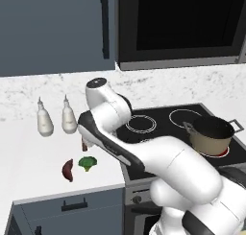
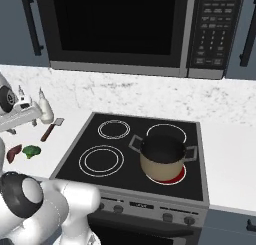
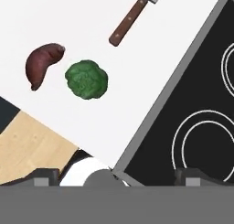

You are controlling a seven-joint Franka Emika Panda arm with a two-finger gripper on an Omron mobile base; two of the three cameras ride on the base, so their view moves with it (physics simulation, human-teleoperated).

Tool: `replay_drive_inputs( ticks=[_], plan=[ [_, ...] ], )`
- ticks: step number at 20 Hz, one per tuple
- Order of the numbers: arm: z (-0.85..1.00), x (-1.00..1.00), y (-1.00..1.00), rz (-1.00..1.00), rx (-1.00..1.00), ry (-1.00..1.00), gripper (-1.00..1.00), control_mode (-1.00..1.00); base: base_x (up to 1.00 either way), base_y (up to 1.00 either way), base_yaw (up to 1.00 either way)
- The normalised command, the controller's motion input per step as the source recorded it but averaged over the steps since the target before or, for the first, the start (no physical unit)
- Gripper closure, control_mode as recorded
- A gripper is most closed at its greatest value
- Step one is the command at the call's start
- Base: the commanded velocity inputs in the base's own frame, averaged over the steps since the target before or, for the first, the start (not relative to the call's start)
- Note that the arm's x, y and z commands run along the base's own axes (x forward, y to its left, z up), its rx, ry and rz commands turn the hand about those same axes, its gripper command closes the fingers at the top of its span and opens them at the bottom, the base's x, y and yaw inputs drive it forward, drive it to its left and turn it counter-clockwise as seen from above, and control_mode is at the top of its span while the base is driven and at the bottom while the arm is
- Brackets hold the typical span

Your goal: Put the potato and broccoli in the pot. Retrieve the spatula and lightly stir the vegetables in the pot.

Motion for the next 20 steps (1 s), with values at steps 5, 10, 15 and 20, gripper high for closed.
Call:
replay_drive_inputs(
  ticks=[5,10,15,20],
  plan=[
    [-0.68,0.0,0.67,0.2,-0.25,0.05,-1.0,-1.0,0.0,0.0,0.0],
    [-0.58,0.0,0.28,0.17,-0.17,0.0,-1.0,-1.0,0.0,0.0,0.0],
    [-0.54,0.19,0.09,0.11,-0.12,0.0,-1.0,-1.0,0.0,0.0,0.0],
    [-0.46,0.29,0.05,0.08,-0.1,0.0,-1.0,-1.0,0.0,0.0,0.0]
  ],
)
